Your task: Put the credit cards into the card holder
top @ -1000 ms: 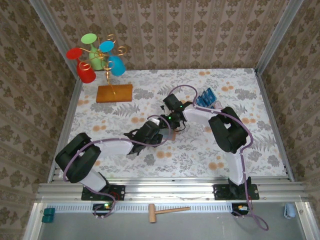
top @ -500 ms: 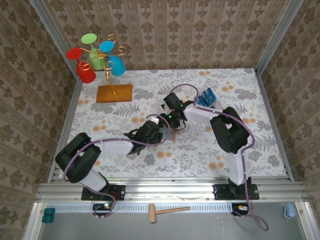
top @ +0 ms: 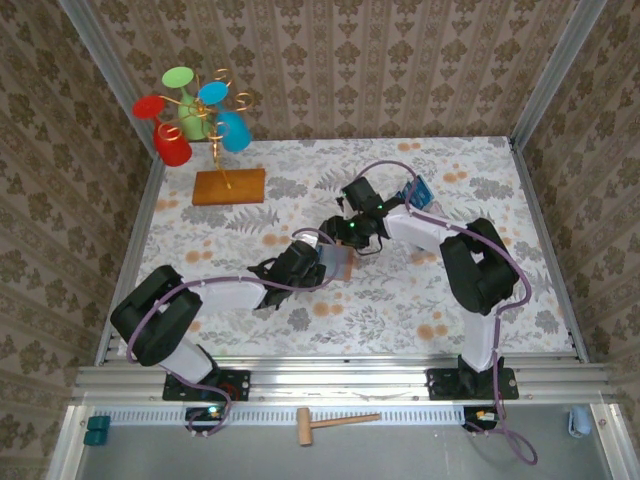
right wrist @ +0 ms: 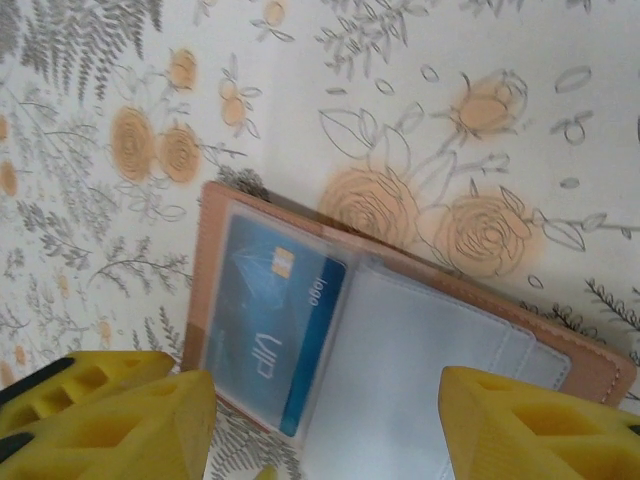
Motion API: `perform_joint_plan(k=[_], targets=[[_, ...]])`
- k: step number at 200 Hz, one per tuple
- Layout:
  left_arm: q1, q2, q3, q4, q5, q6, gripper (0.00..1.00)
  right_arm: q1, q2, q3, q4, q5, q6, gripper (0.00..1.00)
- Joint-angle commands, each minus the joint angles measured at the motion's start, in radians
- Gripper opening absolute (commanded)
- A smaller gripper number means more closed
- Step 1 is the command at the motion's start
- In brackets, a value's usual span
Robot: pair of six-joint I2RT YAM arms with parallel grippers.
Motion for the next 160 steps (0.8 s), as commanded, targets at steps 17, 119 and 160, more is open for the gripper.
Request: perform_joint_plan(k=[17,119,160], targets=[[0.000,-0.055,-0.018,-0.006,-0.032,0.008,0.69,0.005,0.045,-0.002,0.032,-0.045,0.031,0.60],[0.115,-0.135,-0.108,-0.009,0.022,0.010,0.69,0.011,0.117,0.037,0.015,-0.056,0.030,0.59],[0.126,-0.087,-0.120,0.030,0.050,0.004,0.69,0.020,0.127,0.055,0.001,-0.056,0.031,0.59]])
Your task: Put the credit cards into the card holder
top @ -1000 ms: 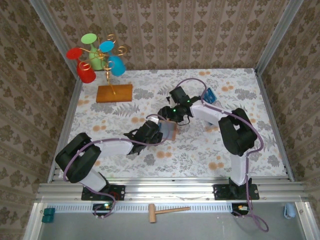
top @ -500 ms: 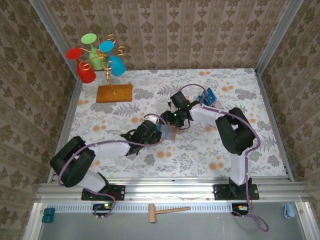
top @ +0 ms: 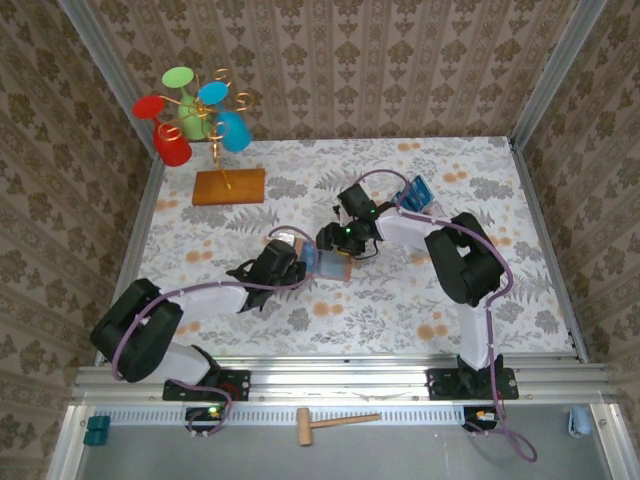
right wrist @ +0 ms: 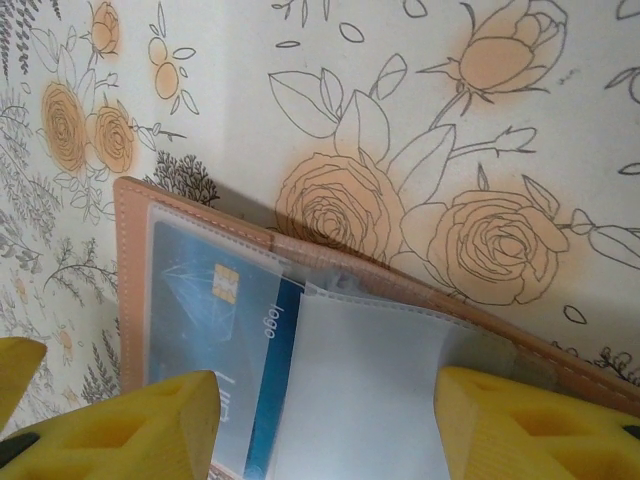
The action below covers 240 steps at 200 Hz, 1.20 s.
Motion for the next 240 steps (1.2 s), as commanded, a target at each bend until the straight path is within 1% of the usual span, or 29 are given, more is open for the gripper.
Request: perform_joint_plan(k=[1,62,149,183,214,240], targets=[[0.007,0.030,-0.015,0.031,0.030,0.002,0.69,0.012,0.025,0.032,-0.028,-0.014,0.012,0.59],[0.007,0.076,-0.034,0.086,0.059,-0.014,0.68,0.041,0.061,0.086,-0.050,-0.020,0.015,0.59],[0.005,0.081,-0.042,0.101,0.069,-0.020,0.67,0.074,0.108,0.112,-0.042,-0.023,0.031,0.59],[0.005,0.005,-0.059,0.077,0.070,-0.020,0.68,0.074,0.105,0.094,-0.030,-0.015,0.036,0.59],[0.005,-0.081,-0.083,0.092,0.104,-0.015,0.68,0.074,0.106,0.096,-0.022,-0.017,0.042,0.59],[0.002,-0.111,-0.089,0.110,0.139,-0.010,0.68,0.074,0.106,0.095,-0.022,-0.018,0.042,0.59]])
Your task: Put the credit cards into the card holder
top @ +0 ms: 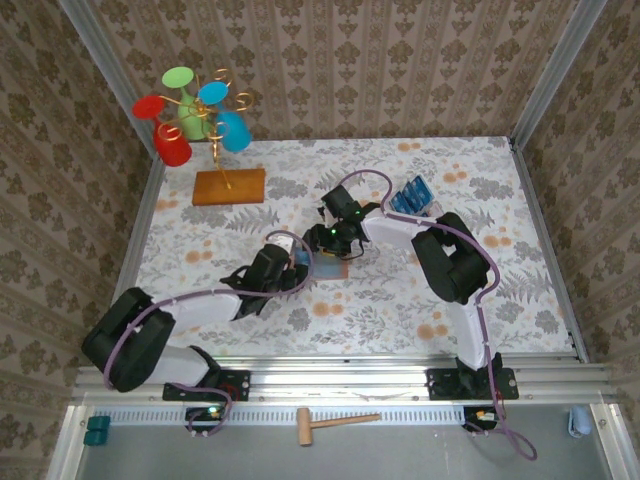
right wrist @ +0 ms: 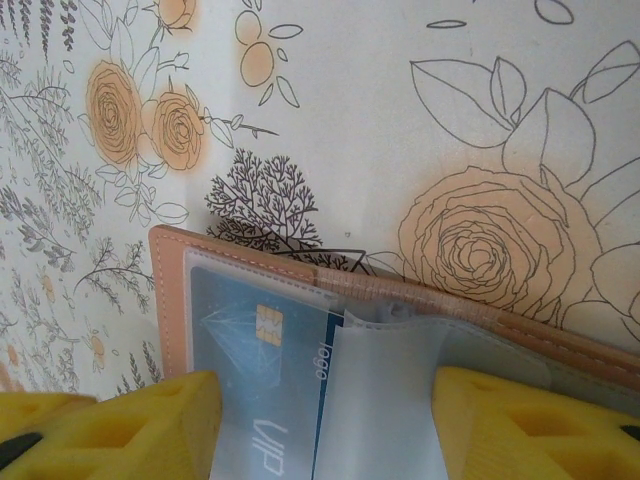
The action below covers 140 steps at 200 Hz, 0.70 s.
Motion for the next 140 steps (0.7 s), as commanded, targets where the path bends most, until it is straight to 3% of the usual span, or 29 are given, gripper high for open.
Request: perform_joint_plan(k=[1,54,140], targets=[[0.001,-0.029,-0.013,0.017,0.047,-0.005,0.68,0.010,0.032,-0.002,-0.018,-0.014,0.013,0.59],[-0.027,0.030,0.013,0.040,0.093,0.007,0.69,0.010,0.028,-0.007,-0.018,-0.014,0.012,0.59],[-0.053,0.152,0.101,0.046,0.056,0.016,0.69,0.010,0.030,-0.002,-0.017,-0.020,0.013,0.59]])
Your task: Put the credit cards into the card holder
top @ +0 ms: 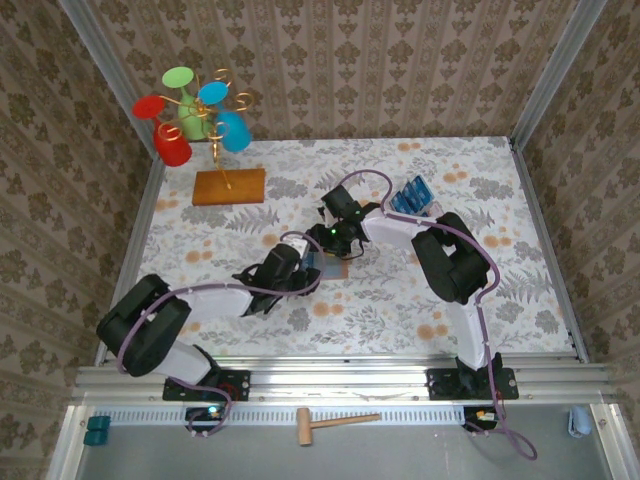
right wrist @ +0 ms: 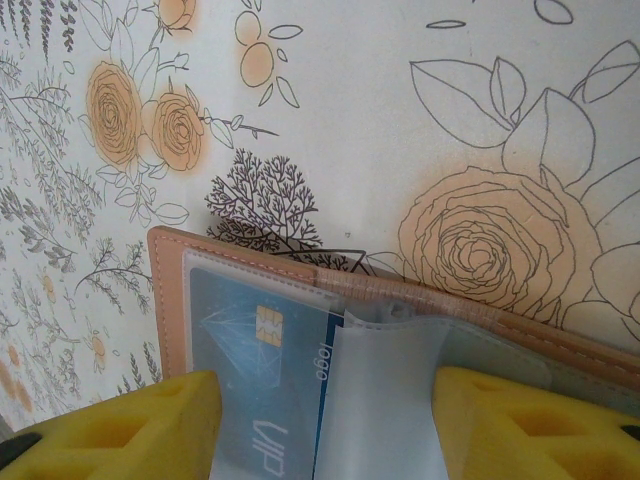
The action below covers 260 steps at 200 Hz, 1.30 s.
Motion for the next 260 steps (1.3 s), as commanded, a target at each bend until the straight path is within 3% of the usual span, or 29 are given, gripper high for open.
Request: perform_joint_plan(k=[1,85,169,260], targets=[[-0.006,0.030,0.042,0.018,-0.016,0.014,0.69,0.010,0.030,-0.003,-0.018,-0.018,0.013,0.59],[-0.036,0.097,0.081,-0.081,-0.167,0.023,0.67,0.010,0.027,-0.002,-0.018,-0.021,0.012,0.59],[-0.039,0.123,0.072,-0.068,-0.169,0.009,0.67,-0.048,-0.086,0.009,-0.026,-0.007,0.023,0.61],[-0.040,0.121,0.061,-0.054,-0.163,0.004,0.67,-0.078,-0.133,-0.138,0.079,-0.022,0.079,0.61]])
